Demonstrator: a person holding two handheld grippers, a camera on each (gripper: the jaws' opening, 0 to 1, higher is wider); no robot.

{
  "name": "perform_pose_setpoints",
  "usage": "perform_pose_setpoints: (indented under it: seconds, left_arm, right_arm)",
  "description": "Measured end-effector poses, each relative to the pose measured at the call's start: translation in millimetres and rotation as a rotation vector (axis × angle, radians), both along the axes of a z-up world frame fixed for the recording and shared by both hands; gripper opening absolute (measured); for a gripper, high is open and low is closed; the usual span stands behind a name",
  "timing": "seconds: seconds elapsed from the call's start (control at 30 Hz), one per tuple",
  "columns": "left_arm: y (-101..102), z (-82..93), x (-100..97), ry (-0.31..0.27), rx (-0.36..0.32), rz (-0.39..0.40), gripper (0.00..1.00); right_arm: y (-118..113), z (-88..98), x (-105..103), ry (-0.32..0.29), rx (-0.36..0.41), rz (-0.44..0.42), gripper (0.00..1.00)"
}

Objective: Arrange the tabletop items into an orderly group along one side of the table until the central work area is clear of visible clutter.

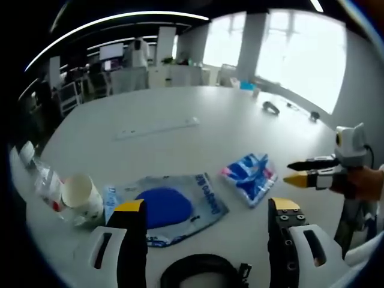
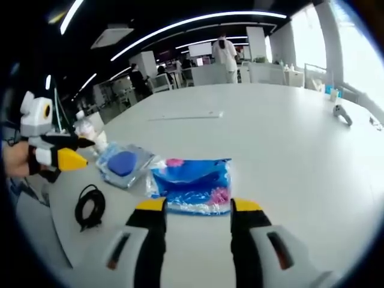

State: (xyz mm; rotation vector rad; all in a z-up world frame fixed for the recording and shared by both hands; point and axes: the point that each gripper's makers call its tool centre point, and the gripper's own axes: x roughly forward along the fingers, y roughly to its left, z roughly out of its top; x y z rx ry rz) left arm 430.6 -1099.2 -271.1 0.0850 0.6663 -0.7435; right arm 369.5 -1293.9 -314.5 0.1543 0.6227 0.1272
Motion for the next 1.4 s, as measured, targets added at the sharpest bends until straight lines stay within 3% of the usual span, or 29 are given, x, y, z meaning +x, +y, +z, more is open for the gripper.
perform_pose_setpoints:
  seconds: [0.47, 1.1, 1.4]
  left_arm:
    - [36.8, 4.8, 8.0, 0.006, -0.031, 0.048, 0.77]
    - [71.4, 4.0, 19.6, 0.015, -0.045, 0.101, 0.77]
    - [85.9, -5.1, 21.7, 0.034, -0.054, 0.133, 0.76]
  right_arm:
    - [12.7, 3.9, 0.5, 0.012, -0.035, 0.016, 0.37]
    - [29.5, 9.7, 7.7, 0.014, -0.04, 0.026, 0.36]
    - [33.7, 8.9, 10.3, 0.024, -0.039, 0.029, 0.35]
